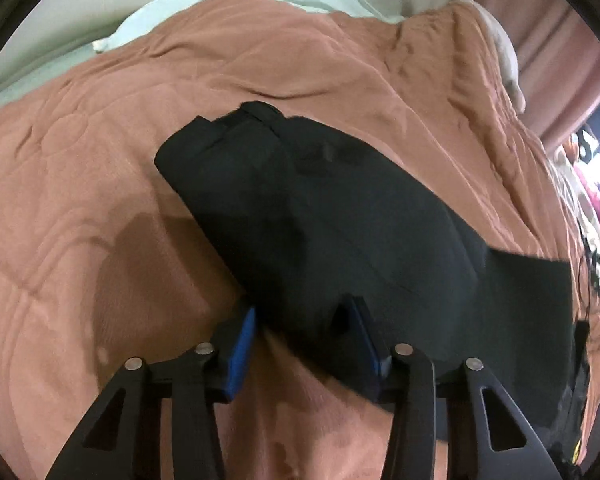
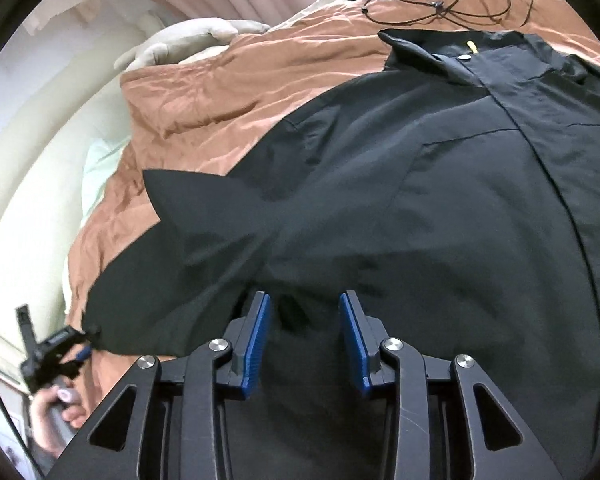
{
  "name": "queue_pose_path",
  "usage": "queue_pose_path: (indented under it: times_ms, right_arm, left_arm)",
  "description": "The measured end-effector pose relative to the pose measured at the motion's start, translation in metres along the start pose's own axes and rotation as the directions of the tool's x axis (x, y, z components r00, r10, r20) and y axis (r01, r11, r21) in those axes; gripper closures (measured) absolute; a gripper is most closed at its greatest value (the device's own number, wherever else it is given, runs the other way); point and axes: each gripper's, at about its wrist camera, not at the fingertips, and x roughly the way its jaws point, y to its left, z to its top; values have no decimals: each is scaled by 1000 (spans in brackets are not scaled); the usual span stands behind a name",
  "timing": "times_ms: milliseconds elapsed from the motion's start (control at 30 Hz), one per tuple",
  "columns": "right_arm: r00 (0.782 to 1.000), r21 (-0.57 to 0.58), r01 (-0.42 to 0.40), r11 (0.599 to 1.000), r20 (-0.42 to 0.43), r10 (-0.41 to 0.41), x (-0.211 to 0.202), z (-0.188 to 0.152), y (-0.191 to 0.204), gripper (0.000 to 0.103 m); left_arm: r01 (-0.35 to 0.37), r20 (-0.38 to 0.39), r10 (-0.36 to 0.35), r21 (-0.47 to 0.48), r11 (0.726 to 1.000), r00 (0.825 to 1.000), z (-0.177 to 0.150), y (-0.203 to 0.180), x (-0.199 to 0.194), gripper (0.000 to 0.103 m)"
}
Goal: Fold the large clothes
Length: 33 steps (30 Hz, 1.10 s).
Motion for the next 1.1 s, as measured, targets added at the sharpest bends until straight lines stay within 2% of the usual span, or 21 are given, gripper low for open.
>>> queue_pose_path:
  times_ms: [67,100,133,200,300,367,433,533,567,633,700,767,900,1033,1100]
  right_arm:
    - [1000,8,-29,1000,-6,29,4,2,2,66]
    - [999,15,-47,999,-12,47,6,3,2,67]
    - [998,22,-63,998,-18,63,8,3,3,69]
    - [995,37,-96,995,-29,97,13,4,5,75]
    - [988,73,-146,987,-34,149,18,6,5,82]
    - [975,112,-216,970,-22,219,21,7,3,95]
    - [957,143,-284,948,-10,289,25,8,3,95]
    - [960,150,-267,952,-50,277,40,6,7,95]
    - [957,146,-261,954,-88,276,50,4,9,95]
    - [952,158,-246,956,-146,269,62,0,7,95]
    - [948,195,-267,944,-125,293,55,3,2,96]
    - [955,180,-255,950,-103,276,41,7,2,95]
    - [962,175,-255,951,-52,268,-2,12,-4,95]
    - [973,159,-225,961,-14,230,-46,9,-18,95]
    - [976,125,-218,968,1,220,-69,11,-26,93]
  left_arm:
    - [14,9,-14,-11,1000,1000,8,3,3,56]
    - [15,13,-15,-16,1000,1000,12,5,3,63]
    - [4,19,-4,-28,1000,1000,16,8,3,79]
    - [7,30,-5,-58,998,1000,22,15,-2,94]
    - [56,101,-51,-45,997,994,26,13,-28,97]
    - [73,148,-70,-16,997,987,27,7,-52,99]
    - [95,176,-95,8,995,980,31,0,-72,101]
    - [124,211,-133,55,991,968,36,-17,-107,101]
    - [136,223,-148,71,988,964,39,-25,-118,102]
    - [171,251,-195,115,978,948,41,-41,-148,102]
    - [201,265,-239,161,966,934,41,-58,-174,102]
    - [225,286,-279,209,952,917,41,-81,-202,102]
    - [320,302,-402,286,903,864,34,-130,-255,102]
    - [400,275,-504,356,845,819,24,-182,-291,102]
    - [425,260,-538,385,819,802,17,-205,-303,102]
